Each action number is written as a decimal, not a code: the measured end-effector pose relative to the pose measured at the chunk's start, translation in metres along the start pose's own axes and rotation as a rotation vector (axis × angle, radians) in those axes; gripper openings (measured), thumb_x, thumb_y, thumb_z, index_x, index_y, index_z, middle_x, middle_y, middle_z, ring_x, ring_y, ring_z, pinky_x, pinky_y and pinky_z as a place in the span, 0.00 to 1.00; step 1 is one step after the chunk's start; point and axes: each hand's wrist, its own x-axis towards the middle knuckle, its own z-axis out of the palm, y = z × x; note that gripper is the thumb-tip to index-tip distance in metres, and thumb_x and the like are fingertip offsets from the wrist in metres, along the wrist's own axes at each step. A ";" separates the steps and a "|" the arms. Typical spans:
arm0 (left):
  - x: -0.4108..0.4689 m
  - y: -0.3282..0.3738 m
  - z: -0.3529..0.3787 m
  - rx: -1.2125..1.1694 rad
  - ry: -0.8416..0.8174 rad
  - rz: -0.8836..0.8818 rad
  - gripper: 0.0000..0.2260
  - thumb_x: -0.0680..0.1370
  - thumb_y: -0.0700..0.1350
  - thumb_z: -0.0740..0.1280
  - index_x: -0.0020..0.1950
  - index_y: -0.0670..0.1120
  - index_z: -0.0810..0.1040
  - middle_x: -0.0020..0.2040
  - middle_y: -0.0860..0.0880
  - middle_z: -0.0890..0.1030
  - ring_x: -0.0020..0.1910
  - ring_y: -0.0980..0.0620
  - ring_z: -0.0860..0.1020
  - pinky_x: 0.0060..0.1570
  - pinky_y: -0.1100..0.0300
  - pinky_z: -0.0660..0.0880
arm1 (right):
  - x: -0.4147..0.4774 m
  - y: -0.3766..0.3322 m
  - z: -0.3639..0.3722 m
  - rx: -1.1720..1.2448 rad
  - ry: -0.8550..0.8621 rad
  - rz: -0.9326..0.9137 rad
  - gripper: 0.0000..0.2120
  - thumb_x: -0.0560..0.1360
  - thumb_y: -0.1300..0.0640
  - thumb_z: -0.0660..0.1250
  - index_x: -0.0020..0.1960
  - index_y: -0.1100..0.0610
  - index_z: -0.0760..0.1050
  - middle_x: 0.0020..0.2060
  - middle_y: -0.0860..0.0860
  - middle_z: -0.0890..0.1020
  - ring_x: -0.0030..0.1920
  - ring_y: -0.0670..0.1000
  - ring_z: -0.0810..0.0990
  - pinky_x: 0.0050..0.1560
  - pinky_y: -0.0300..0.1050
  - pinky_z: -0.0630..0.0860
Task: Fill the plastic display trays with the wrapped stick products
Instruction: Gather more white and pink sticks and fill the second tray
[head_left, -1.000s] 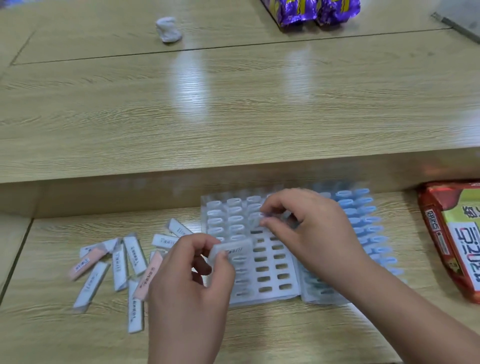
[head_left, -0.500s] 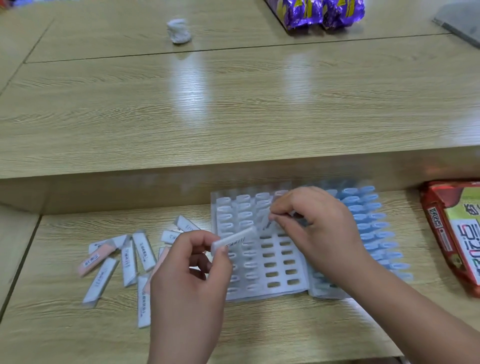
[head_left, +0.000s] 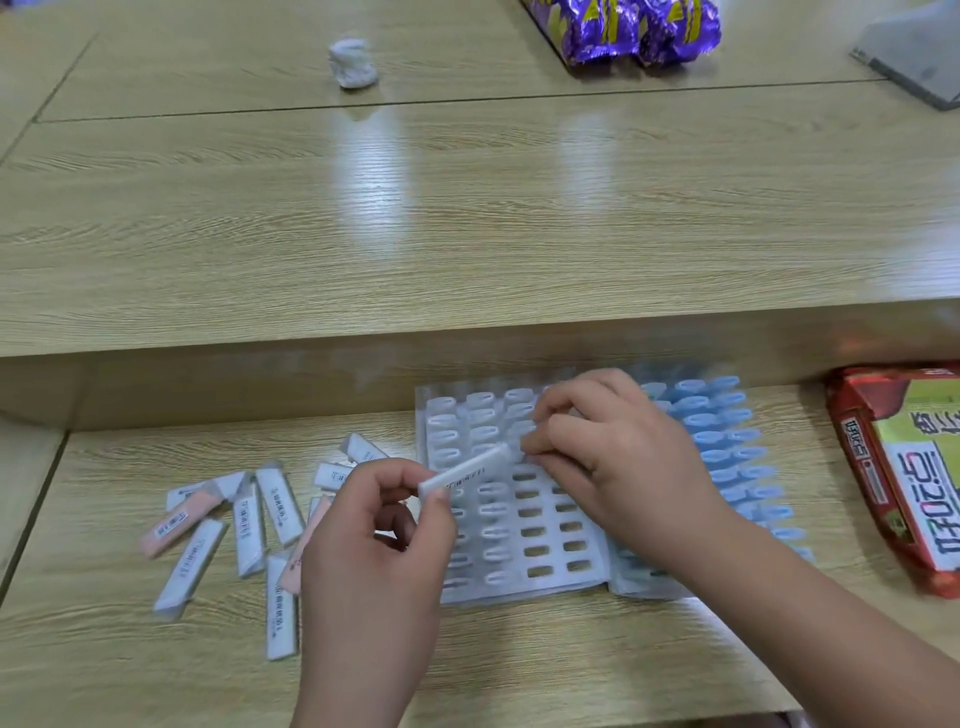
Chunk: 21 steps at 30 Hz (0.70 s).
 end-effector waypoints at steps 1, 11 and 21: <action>0.001 0.002 0.000 -0.013 -0.005 0.000 0.05 0.74 0.47 0.72 0.46 0.57 0.80 0.31 0.50 0.76 0.26 0.58 0.70 0.27 0.69 0.69 | 0.000 -0.002 -0.002 0.021 -0.006 0.013 0.03 0.74 0.54 0.74 0.46 0.53 0.84 0.49 0.46 0.82 0.54 0.53 0.77 0.39 0.49 0.78; 0.009 0.006 0.012 0.022 -0.113 0.084 0.06 0.74 0.48 0.72 0.47 0.60 0.80 0.33 0.54 0.77 0.27 0.58 0.73 0.25 0.68 0.69 | 0.004 -0.016 -0.021 0.830 0.056 0.400 0.05 0.72 0.51 0.75 0.46 0.44 0.81 0.44 0.46 0.85 0.38 0.52 0.82 0.39 0.51 0.80; 0.008 -0.019 0.008 0.292 -0.106 0.153 0.15 0.74 0.57 0.67 0.60 0.66 0.72 0.60 0.69 0.68 0.64 0.60 0.70 0.60 0.52 0.74 | -0.006 0.012 -0.018 0.112 0.051 0.011 0.04 0.75 0.53 0.74 0.48 0.51 0.84 0.45 0.43 0.86 0.44 0.47 0.85 0.40 0.50 0.82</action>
